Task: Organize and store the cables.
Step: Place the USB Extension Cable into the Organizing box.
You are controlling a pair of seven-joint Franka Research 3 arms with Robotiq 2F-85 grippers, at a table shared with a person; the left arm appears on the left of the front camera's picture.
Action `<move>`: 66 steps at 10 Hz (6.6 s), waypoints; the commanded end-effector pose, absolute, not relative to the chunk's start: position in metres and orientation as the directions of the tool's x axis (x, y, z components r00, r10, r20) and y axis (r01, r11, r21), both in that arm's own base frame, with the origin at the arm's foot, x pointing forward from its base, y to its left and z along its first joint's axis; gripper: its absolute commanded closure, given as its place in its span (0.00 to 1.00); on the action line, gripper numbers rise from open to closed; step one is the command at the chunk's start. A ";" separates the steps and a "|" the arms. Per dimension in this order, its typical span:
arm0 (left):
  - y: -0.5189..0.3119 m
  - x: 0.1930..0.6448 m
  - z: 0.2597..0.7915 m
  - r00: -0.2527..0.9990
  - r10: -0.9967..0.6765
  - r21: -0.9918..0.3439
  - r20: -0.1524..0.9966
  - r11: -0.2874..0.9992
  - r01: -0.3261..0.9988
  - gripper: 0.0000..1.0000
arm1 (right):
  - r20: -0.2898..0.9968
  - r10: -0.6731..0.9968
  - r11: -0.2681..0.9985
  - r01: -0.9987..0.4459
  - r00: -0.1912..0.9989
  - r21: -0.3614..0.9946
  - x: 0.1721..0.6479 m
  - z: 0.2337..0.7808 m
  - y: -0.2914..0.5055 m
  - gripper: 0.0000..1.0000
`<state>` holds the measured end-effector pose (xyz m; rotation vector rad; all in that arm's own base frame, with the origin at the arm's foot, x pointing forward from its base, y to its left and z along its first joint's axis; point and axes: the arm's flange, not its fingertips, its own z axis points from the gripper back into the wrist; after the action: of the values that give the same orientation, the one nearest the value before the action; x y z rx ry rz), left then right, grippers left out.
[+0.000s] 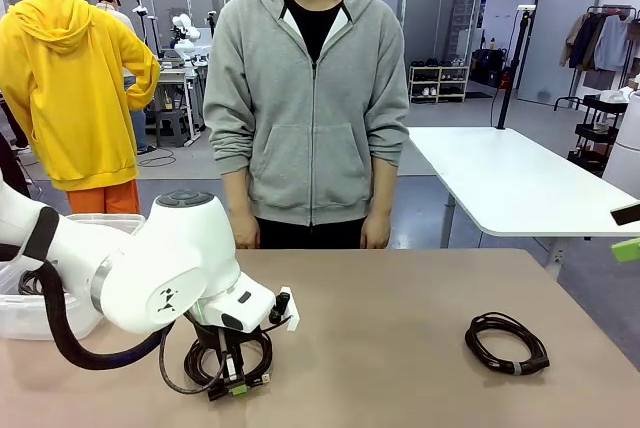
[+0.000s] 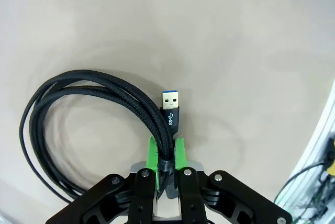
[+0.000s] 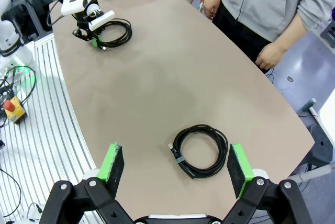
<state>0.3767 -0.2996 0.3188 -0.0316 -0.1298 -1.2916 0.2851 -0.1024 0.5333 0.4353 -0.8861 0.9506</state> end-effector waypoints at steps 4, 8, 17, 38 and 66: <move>-0.268 0.370 0.415 0.162 -0.982 0.063 0.101 0.168 0.984 0.95 | 0.811 0.516 0.536 -0.843 0.276 -0.054 0.284 0.534 -0.101 0.00; -0.271 0.382 0.449 0.077 -0.994 0.100 0.078 0.084 0.991 0.95 | 0.811 0.516 0.536 -0.843 0.276 -0.054 0.284 0.534 -0.101 0.00; -0.273 0.382 0.452 0.099 -0.990 0.108 0.101 0.109 0.988 0.86 | 0.811 0.516 0.536 -0.843 0.276 -0.054 0.284 0.534 -0.101 0.00; 0.060 0.549 0.448 0.206 -0.971 0.033 0.124 0.212 0.977 0.86 | 0.811 0.516 0.536 -0.843 0.276 -0.054 0.284 0.534 -0.101 0.00; 0.063 0.547 0.468 0.200 -0.970 0.138 0.141 0.219 0.966 0.00 | 0.810 0.516 0.534 -0.844 0.280 -0.049 0.285 0.534 -0.102 0.00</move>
<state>0.5496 0.0598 0.4570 0.0234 -0.1594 -1.3162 0.2852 -0.1024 0.5336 0.4344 -0.8858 0.9504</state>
